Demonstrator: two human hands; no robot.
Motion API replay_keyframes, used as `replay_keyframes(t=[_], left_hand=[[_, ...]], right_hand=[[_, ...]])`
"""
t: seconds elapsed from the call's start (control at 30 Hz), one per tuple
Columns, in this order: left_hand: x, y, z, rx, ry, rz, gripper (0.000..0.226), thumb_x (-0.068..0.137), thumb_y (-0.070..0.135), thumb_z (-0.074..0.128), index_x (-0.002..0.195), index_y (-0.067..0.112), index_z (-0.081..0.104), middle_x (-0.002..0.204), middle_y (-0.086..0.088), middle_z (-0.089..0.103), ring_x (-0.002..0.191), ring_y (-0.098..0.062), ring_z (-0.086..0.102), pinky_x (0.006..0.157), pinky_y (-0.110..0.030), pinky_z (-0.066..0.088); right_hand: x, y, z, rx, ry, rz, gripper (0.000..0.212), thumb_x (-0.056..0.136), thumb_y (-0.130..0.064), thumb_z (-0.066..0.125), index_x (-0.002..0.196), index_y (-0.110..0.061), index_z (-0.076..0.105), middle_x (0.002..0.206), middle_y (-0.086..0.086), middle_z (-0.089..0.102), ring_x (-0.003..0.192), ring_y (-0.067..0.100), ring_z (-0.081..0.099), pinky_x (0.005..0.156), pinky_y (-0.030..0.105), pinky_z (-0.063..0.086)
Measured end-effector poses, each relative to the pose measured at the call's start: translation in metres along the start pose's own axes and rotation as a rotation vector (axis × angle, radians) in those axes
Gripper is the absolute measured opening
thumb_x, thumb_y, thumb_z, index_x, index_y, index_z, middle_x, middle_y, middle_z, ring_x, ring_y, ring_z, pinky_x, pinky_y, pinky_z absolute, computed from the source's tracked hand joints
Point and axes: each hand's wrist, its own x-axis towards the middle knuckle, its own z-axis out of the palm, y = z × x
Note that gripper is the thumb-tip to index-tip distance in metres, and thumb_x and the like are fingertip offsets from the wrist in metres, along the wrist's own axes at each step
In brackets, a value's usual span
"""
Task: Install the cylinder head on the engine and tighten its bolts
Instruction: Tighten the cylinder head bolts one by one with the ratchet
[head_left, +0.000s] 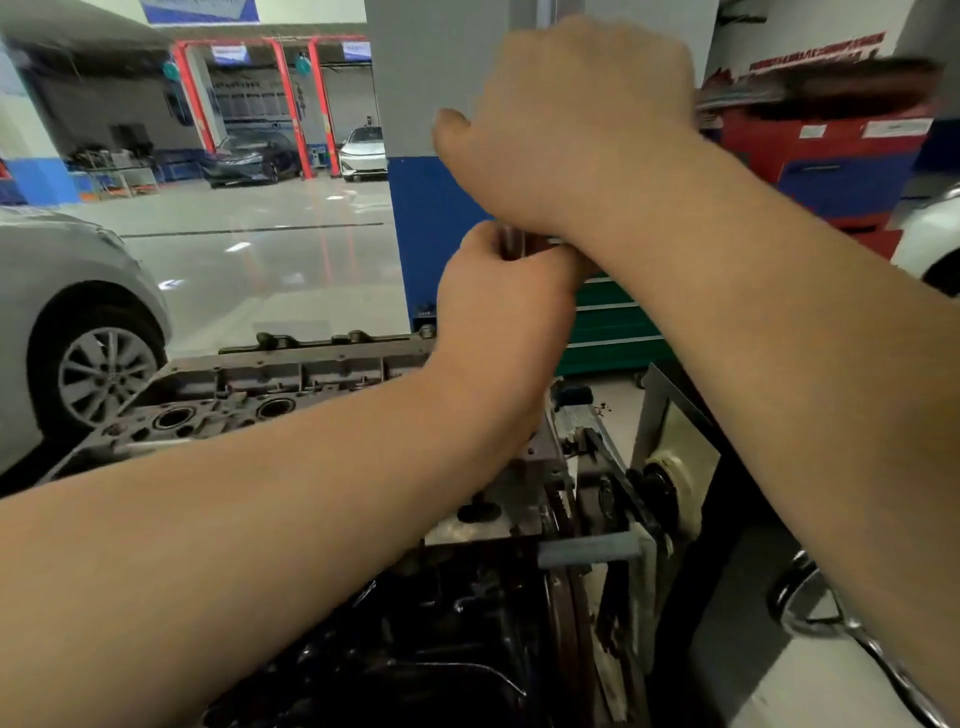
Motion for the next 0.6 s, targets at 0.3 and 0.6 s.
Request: replay_keyframes(t=[0.3,0.6], left_hand=[[0.044,0.012,-0.025,-0.165,-0.702,-0.284,0.041,0.082,0.006,0.059,0.053,0.026,0.039,0.045,0.008,0.023,0.04,-0.012,0.019,0.05,-0.027,0.027],[0.0,-0.01,0.003,0.032,0.007,0.012,0.04,0.076,0.023,0.072,0.102,-0.004,0.058,0.082,-0.014,0.057,0.073,-0.027,0.05,0.067,-0.045,0.043]], right_hand=[[-0.004,0.027,0.019,1.222,-0.291,-0.04,0.032,0.103,-0.017,0.059,0.078,0.002,0.066,0.07,0.007,0.06,0.072,0.018,0.053,0.071,0.029,0.041],[0.001,0.001,0.007,0.16,-0.009,-0.056,0.038,0.09,-0.051,0.041,0.062,-0.027,0.03,0.058,-0.002,0.031,0.052,0.019,0.027,0.056,0.033,0.027]])
